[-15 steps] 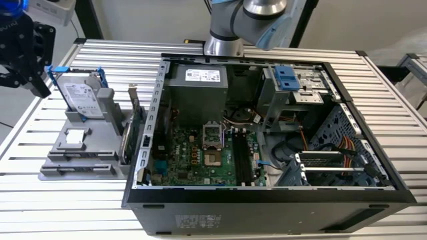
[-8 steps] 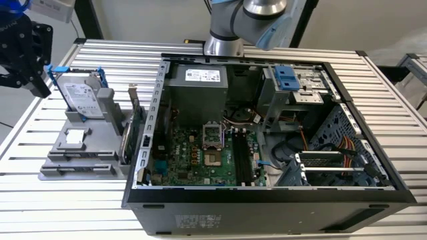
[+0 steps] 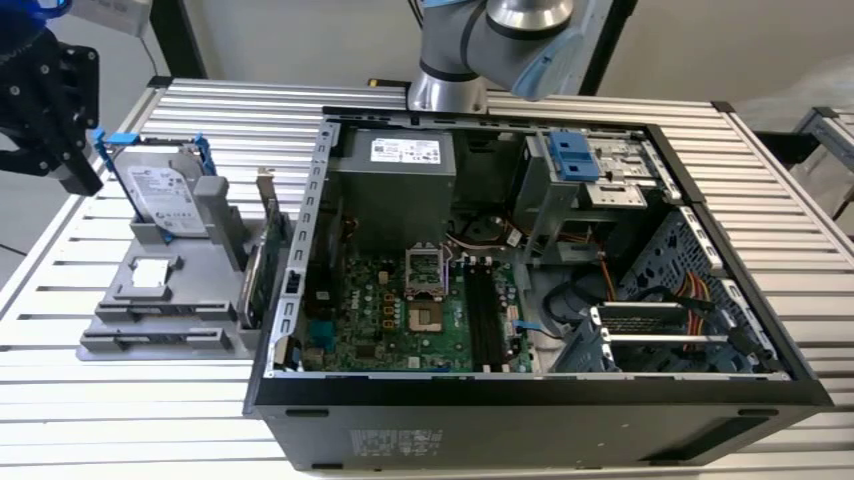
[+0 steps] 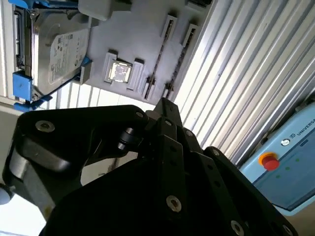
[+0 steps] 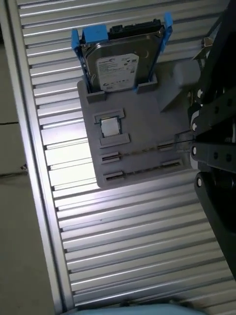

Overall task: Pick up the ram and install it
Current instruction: 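Pick up the ram and move it above insertion slot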

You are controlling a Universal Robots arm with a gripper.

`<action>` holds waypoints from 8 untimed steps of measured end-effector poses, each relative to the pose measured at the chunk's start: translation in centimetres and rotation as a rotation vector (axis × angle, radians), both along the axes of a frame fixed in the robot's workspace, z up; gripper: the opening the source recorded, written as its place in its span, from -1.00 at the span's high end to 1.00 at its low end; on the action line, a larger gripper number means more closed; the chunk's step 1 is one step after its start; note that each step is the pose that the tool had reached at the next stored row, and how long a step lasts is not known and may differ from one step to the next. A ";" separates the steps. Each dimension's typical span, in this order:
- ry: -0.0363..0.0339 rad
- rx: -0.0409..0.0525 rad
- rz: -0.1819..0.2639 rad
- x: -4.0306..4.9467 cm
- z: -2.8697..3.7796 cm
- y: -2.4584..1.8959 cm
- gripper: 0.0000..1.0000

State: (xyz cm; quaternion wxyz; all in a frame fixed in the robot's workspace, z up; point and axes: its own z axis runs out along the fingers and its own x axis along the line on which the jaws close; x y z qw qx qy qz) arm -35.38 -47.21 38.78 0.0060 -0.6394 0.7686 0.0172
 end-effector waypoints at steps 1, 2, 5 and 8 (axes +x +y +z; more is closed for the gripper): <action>-0.0011 0.0000 0.015 0.00 0.00 0.00 1.00; -0.0023 0.0002 0.030 -0.01 -0.02 0.00 1.00; -0.0045 0.0002 0.071 0.00 -0.02 0.00 1.00; -0.0069 0.0002 0.114 0.00 -0.02 0.00 1.00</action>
